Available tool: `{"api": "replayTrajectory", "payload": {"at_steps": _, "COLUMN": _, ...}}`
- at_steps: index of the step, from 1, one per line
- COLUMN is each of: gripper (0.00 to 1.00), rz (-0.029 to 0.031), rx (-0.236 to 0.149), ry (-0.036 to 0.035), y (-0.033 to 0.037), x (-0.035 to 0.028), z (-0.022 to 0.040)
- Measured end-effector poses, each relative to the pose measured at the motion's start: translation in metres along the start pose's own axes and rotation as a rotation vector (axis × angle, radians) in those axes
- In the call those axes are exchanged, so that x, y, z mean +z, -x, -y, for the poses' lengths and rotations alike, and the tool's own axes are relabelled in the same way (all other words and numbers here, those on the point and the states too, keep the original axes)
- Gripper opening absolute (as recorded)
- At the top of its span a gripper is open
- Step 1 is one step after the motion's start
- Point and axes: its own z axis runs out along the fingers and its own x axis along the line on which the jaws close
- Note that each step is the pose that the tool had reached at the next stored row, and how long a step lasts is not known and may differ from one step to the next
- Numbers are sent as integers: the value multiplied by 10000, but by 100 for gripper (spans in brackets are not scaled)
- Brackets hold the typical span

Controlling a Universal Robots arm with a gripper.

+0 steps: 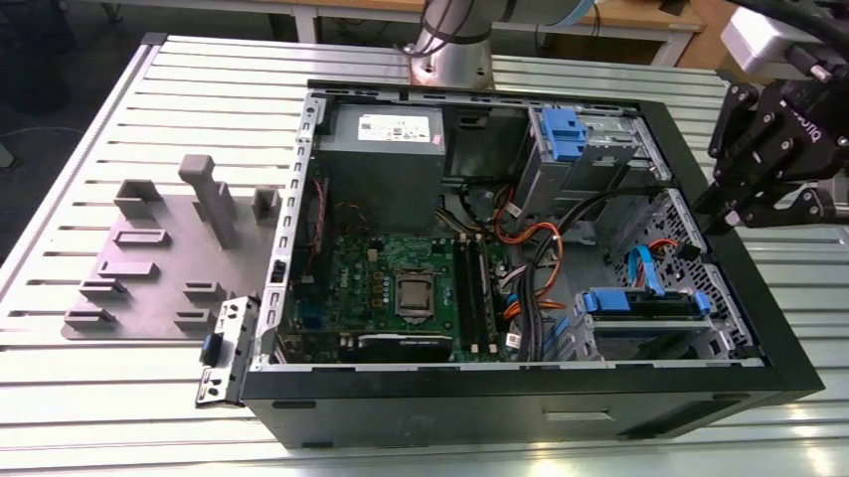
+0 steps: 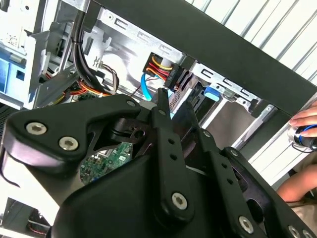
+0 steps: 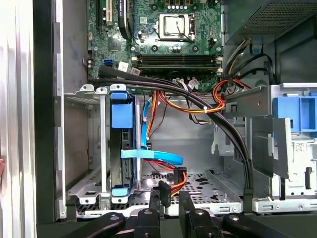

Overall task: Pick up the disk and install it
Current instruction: 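Insert the second disk wire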

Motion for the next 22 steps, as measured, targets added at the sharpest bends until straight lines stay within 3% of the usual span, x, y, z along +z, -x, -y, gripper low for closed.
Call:
{"api": "replayTrajectory", "payload": {"at_steps": 5, "gripper": 29, "rz": -3, "rx": 2, "ry": 43, "y": -3, "x": 88, "z": 0}}
{"api": "replayTrajectory", "payload": {"at_steps": 22, "gripper": 29, "rz": -3, "rx": 3, "ry": 46, "y": -11, "x": 288, "z": 27}}
